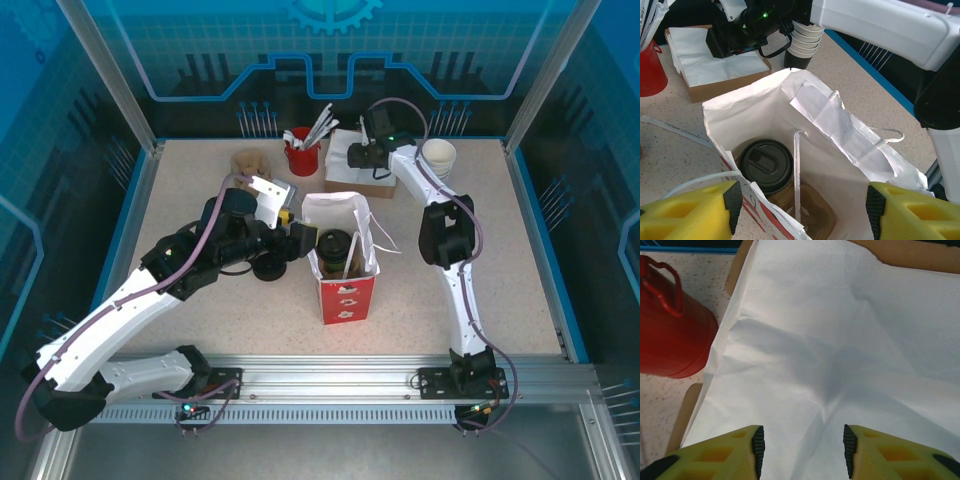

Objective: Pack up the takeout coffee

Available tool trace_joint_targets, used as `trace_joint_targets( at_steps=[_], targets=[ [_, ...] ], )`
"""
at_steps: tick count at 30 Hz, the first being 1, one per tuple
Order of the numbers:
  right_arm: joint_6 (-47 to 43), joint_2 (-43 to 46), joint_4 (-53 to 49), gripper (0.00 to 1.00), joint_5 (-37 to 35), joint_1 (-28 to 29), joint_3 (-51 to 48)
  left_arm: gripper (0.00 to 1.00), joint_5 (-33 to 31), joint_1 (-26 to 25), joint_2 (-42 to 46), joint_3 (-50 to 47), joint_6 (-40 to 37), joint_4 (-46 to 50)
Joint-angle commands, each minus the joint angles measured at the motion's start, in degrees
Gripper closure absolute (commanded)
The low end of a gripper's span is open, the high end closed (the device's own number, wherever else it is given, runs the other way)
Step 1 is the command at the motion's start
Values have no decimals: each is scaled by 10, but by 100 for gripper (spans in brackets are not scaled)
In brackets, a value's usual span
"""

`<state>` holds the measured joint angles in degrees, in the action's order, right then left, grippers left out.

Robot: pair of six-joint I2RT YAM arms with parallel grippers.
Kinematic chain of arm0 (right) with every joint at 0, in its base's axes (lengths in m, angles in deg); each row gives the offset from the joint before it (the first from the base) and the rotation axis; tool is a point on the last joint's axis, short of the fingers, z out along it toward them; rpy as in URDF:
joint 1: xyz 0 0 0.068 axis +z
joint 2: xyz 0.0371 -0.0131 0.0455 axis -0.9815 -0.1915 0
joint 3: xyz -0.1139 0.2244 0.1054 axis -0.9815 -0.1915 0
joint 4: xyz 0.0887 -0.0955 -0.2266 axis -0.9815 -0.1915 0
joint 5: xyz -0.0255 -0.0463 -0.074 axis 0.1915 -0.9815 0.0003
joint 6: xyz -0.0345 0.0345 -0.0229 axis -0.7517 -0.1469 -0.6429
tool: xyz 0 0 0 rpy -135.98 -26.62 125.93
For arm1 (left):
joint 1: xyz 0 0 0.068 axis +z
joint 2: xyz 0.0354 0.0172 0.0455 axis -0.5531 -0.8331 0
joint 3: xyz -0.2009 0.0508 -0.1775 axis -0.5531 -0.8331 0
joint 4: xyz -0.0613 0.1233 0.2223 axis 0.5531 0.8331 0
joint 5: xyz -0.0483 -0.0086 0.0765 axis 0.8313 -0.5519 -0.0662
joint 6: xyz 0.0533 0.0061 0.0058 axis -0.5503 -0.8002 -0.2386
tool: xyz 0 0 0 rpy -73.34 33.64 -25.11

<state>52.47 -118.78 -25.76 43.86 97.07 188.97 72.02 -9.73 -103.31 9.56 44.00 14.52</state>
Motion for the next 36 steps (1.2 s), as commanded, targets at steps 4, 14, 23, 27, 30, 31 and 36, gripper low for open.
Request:
trace_joint_targets(
  at_steps=[4, 14, 23, 27, 30, 31, 36],
  targets=[
    [-19, -61, -42, 47, -33, 7, 88, 32, -17, -3, 2, 5, -10, 18],
    [-39, -110, -32, 36, -53, 1, 148, 32, -23, -4, -8, 10, -4, 31],
    [-49, -148, -16, 32, -47, -4, 178, 32, -26, -3, -20, 14, -5, 38],
    [-51, -160, -11, 33, -49, -8, 185, 32, -25, -3, -24, 13, -2, 36],
    [-49, -165, -13, 34, -46, -13, 187, 32, -25, -3, -27, 14, -1, 36],
    [-49, -168, -13, 35, -46, -14, 187, 32, -24, -3, -28, 14, -1, 36],
    [-48, -170, -14, 48, -38, -17, 187, 32, -24, -3, -33, 15, 1, 36]
  ],
)
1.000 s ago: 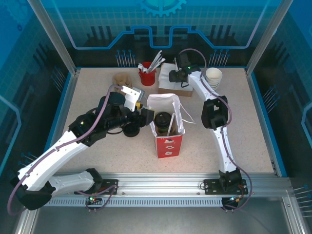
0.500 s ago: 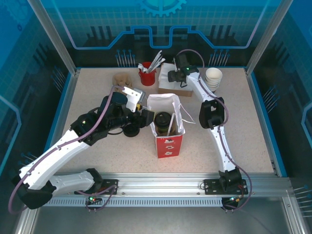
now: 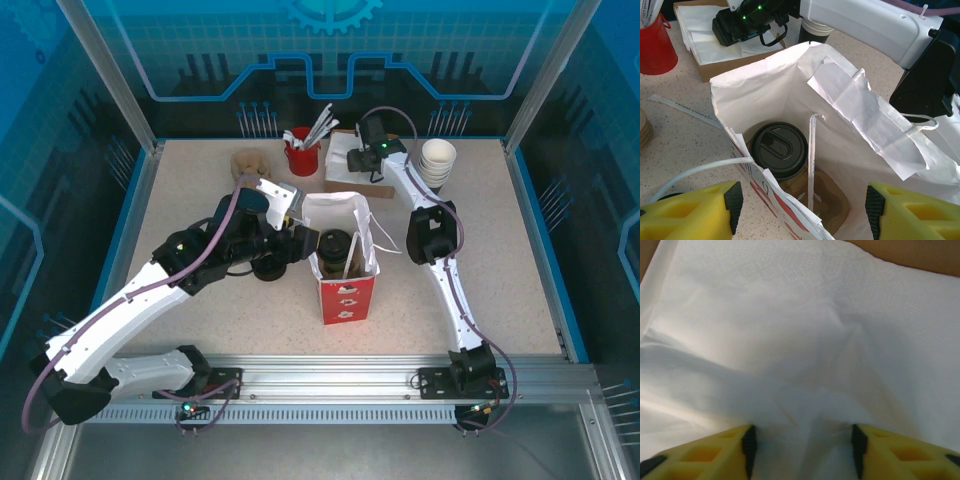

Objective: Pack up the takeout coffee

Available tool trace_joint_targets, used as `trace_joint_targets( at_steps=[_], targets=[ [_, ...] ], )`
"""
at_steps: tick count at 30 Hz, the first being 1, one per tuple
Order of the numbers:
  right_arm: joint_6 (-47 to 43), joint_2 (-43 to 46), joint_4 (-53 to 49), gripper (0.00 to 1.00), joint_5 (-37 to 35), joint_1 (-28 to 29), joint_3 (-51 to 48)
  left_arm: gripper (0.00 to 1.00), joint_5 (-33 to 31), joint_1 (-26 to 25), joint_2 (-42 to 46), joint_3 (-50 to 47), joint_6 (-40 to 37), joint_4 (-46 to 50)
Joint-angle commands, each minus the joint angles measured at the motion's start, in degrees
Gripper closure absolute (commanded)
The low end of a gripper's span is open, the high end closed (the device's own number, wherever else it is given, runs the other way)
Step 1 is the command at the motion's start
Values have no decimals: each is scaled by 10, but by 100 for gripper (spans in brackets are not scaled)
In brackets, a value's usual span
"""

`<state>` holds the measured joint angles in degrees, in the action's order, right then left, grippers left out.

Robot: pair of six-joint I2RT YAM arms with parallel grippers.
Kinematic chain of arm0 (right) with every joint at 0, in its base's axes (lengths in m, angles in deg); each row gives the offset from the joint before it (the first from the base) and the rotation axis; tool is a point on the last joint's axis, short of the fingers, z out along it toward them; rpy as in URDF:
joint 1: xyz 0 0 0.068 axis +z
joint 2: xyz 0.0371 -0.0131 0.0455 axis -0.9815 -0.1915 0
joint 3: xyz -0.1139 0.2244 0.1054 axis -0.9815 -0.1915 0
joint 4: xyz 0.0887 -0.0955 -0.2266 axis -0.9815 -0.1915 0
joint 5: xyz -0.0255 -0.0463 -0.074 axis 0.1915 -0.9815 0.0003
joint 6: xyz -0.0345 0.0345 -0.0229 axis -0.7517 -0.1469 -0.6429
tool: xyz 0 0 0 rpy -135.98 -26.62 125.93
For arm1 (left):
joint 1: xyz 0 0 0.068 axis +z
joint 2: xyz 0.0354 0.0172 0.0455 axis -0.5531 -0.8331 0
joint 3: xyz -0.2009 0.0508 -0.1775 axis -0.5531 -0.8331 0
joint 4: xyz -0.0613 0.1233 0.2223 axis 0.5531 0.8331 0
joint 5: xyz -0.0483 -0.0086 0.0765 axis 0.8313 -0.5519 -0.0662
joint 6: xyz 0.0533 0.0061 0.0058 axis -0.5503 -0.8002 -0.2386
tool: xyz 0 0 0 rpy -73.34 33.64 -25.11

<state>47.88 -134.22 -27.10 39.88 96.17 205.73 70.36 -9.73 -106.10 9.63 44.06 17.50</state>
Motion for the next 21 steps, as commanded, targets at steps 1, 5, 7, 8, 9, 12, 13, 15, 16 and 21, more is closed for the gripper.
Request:
trace_joint_targets(
  at_steps=[1, 5, 7, 8, 9, 12, 13, 15, 16, 21],
  targets=[
    [-1, -14, -3, 50, 4, -9, 19, 32, -7, -3, -6, 15, 1, 6],
    [2, -8, -5, 60, 13, -10, 19, 32, -6, -3, -10, 16, 2, 6],
    [3, -6, -4, 66, 13, -10, 19, 32, -6, -4, -12, 16, 3, 6],
    [3, -5, -2, 69, 15, -10, 19, 32, -5, -4, -12, 15, 4, 6],
    [3, -4, -1, 70, 15, -10, 20, 32, -6, -3, -11, 16, 4, 7],
    [3, -2, 1, 75, 16, -10, 19, 32, -5, -4, -11, 14, 5, 9],
    [3, -1, 1, 76, 17, -10, 19, 32, -6, -3, -11, 15, 5, 10],
    [6, 2, 2, 79, 19, -10, 19, 32, -6, -3, -10, 13, 6, 10],
    [7, 4, 2, 81, 20, -10, 19, 32, -6, -3, -9, 13, 6, 11],
    [9, 19, 2, 87, 30, -8, 19, 32, -6, -3, -10, 14, 8, 11]
  ],
)
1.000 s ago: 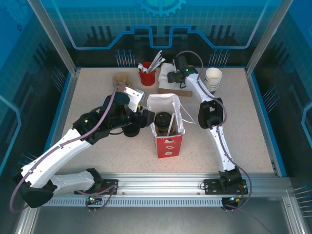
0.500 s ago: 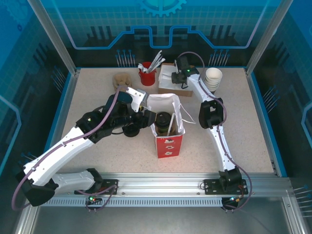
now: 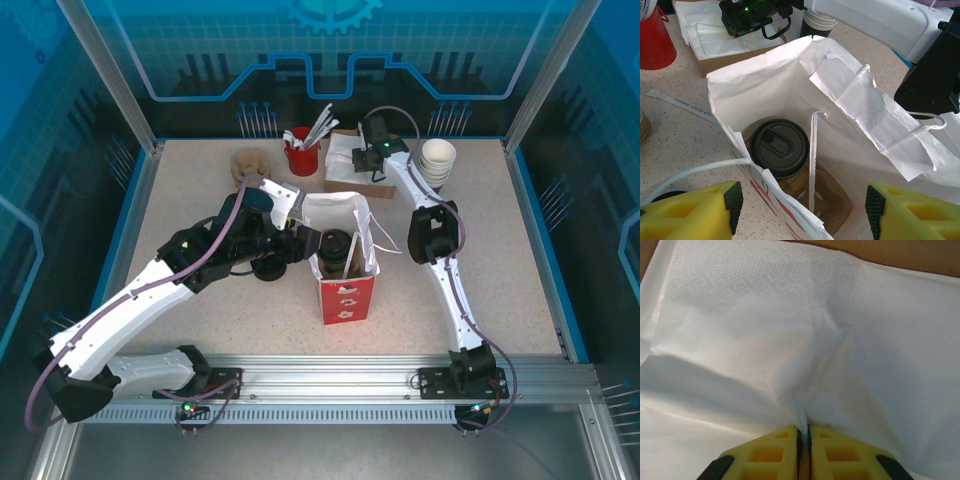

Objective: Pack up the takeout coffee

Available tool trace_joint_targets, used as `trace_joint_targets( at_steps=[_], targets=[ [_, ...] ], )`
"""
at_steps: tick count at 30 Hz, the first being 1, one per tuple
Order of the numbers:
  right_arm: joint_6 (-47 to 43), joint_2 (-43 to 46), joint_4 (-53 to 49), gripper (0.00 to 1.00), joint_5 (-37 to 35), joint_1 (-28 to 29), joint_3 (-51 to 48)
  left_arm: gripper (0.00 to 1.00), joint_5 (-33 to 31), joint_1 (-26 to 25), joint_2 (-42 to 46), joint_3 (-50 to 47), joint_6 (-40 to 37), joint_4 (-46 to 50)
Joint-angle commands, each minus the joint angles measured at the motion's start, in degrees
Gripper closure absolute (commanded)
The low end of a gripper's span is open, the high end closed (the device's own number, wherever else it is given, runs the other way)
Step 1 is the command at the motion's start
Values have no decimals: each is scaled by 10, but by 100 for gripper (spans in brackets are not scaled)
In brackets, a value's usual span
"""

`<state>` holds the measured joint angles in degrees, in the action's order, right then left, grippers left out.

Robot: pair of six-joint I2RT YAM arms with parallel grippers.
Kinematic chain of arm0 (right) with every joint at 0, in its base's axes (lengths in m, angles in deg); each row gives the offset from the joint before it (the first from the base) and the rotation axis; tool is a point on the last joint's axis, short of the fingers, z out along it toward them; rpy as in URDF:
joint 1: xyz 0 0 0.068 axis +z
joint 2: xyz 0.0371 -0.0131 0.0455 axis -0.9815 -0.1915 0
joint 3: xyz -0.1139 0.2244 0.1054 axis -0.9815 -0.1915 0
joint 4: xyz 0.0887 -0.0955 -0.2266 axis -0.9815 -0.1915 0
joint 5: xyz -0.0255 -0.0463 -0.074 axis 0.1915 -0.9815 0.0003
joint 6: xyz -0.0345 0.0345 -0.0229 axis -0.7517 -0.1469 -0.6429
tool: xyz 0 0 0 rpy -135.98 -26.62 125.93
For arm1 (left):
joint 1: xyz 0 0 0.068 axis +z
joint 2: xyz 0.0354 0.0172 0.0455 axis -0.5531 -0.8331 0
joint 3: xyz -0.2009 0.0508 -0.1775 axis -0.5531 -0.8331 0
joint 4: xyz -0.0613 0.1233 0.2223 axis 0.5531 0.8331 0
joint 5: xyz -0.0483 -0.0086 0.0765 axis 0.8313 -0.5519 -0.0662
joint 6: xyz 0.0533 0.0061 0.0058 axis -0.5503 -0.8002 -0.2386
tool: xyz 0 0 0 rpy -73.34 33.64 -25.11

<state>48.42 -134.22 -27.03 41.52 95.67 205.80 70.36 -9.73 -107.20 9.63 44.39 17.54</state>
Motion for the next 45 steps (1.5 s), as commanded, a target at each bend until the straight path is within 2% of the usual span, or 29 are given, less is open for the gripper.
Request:
trace_joint_targets(
  at_steps=[1, 24, 29, 34, 38, 45],
  targets=[
    [3, 23, 0, 89, 16, -3, 19, 32, -5, -4, 1, 14, 5, 10],
    [-11, 190, -47, 100, 43, 5, 19, 32, -9, -3, 7, 17, 2, 2],
    [-2, 241, -71, 100, 58, 6, 19, 32, -32, -2, 4, 23, 7, 3],
    [6, 313, -103, 100, 100, 10, 19, 32, -47, -2, 2, 24, 15, 1],
    [27, 371, -132, 100, 161, 10, 18, 32, -58, -2, 3, 23, 26, -6],
    [95, 474, -171, 100, 244, 12, -7, 31, -78, 0, 6, 9, 49, -27]
  ],
)
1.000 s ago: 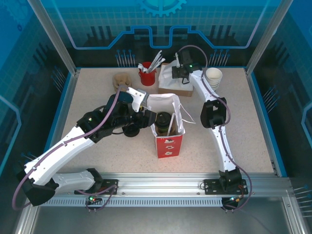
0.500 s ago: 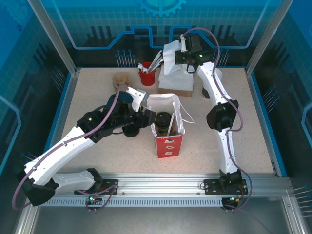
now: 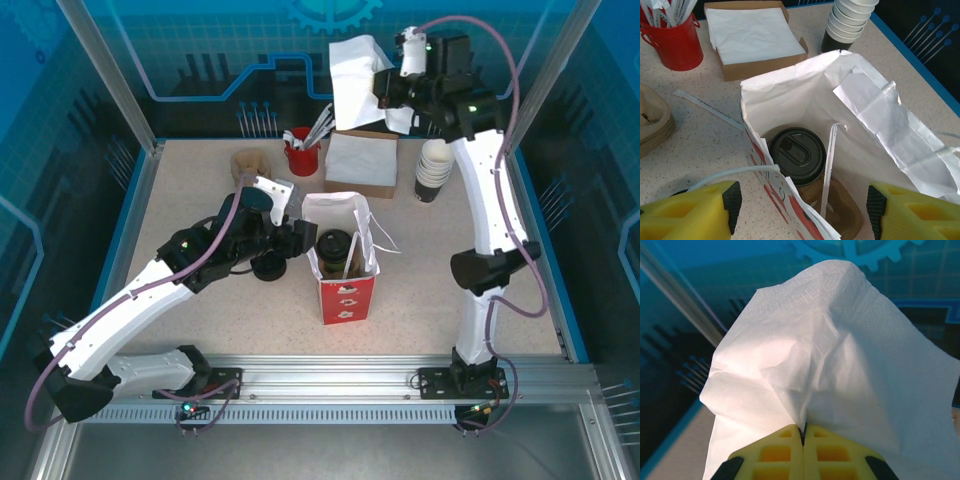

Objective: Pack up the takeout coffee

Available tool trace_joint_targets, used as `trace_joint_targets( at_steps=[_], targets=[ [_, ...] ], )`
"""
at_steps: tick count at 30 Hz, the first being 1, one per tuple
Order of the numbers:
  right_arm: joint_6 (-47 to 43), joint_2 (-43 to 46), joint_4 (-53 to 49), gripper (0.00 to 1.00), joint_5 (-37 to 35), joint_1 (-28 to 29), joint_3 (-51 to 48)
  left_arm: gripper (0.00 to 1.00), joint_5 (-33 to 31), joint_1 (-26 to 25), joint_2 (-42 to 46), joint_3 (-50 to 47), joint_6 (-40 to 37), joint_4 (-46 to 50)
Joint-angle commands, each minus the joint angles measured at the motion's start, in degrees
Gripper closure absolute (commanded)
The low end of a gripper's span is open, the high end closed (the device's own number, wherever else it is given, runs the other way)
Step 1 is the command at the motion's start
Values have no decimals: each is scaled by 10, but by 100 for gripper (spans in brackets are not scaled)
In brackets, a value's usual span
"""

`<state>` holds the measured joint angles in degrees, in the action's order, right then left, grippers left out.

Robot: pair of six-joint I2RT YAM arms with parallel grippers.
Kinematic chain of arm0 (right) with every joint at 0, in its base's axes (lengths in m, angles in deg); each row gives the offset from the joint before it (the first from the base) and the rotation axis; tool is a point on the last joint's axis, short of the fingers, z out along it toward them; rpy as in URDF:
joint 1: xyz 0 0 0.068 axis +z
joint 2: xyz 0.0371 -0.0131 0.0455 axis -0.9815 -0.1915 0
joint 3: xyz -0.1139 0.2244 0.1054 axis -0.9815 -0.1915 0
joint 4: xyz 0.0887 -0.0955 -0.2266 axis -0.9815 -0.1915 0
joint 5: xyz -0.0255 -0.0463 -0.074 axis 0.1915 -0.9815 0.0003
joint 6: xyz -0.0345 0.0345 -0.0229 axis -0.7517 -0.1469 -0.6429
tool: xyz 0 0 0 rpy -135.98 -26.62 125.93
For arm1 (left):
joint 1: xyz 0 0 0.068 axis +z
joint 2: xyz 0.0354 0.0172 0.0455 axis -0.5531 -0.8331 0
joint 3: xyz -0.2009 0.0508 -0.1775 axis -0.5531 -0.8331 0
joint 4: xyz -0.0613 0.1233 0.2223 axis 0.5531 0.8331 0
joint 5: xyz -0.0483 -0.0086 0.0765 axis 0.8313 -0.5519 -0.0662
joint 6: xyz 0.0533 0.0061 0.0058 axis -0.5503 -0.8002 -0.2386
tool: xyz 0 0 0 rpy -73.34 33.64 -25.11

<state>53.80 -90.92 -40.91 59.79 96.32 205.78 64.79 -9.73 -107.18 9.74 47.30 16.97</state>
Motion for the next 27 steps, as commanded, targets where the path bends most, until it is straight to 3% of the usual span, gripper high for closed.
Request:
trace_joint_targets(
  at_steps=[1, 13, 27],
  targets=[
    [52, 55, -33, 100, 74, 6, -17, 31, -25, 1, 5, 5, 24, -24],
    [196, 238, 67, 100, 242, 35, -213, 31, -26, 30, 3, -27, 117, -28],
    [315, 362, 228, 100, 230, 121, -451, 42, 24, 34, 6, -76, 160, -60]
  ],
)
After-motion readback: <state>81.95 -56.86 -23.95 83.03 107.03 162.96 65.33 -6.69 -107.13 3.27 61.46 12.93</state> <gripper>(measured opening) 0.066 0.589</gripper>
